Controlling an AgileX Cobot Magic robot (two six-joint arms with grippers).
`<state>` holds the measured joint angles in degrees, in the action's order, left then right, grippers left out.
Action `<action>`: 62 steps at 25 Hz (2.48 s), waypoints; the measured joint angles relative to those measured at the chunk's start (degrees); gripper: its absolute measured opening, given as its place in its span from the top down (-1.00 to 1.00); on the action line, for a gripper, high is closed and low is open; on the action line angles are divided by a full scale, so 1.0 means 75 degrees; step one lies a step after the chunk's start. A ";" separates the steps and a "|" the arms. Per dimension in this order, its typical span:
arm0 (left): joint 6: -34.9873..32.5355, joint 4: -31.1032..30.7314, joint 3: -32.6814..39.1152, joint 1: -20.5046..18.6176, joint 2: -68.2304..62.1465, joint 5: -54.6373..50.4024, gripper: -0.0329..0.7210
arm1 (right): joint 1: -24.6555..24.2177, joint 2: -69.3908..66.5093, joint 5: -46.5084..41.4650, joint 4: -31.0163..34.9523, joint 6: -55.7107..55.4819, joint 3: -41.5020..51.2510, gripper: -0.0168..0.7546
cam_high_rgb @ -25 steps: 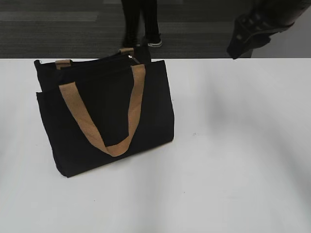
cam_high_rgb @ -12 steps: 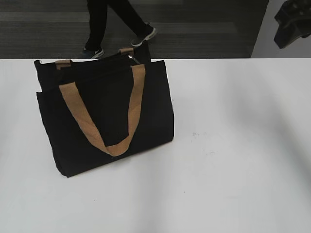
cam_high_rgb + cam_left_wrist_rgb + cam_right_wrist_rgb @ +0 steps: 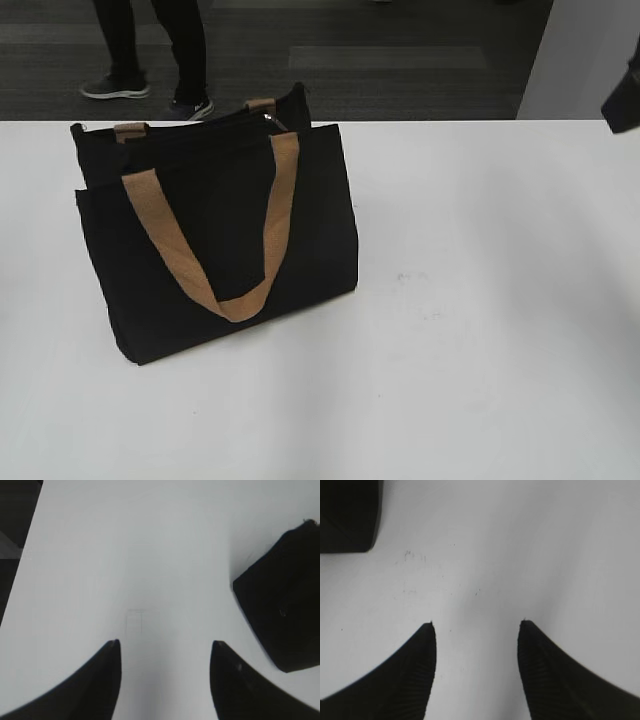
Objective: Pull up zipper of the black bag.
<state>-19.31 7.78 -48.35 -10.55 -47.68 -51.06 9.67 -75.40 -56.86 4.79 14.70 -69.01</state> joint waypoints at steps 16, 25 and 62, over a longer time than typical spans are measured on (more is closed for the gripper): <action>0.0227 0.0531 0.1814 0.0000 0.3260 -0.1693 -0.21 | 0.0000 0.3827 0.0774 0.0572 -0.0198 0.4132 -0.11; 0.0309 0.0559 0.2332 0.0000 0.4541 -0.1566 -0.21 | 0.0000 0.5710 -0.0181 0.0575 -0.0385 0.4959 -0.11; -0.0209 0.1240 0.2392 0.1052 0.6428 -0.1640 -0.15 | 0.0007 1.0109 -0.0820 -0.0238 -0.0349 0.5494 -0.08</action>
<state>-20.88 17.07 -30.41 -2.66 0.52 -63.35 9.72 0.42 -63.01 3.01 12.09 -27.81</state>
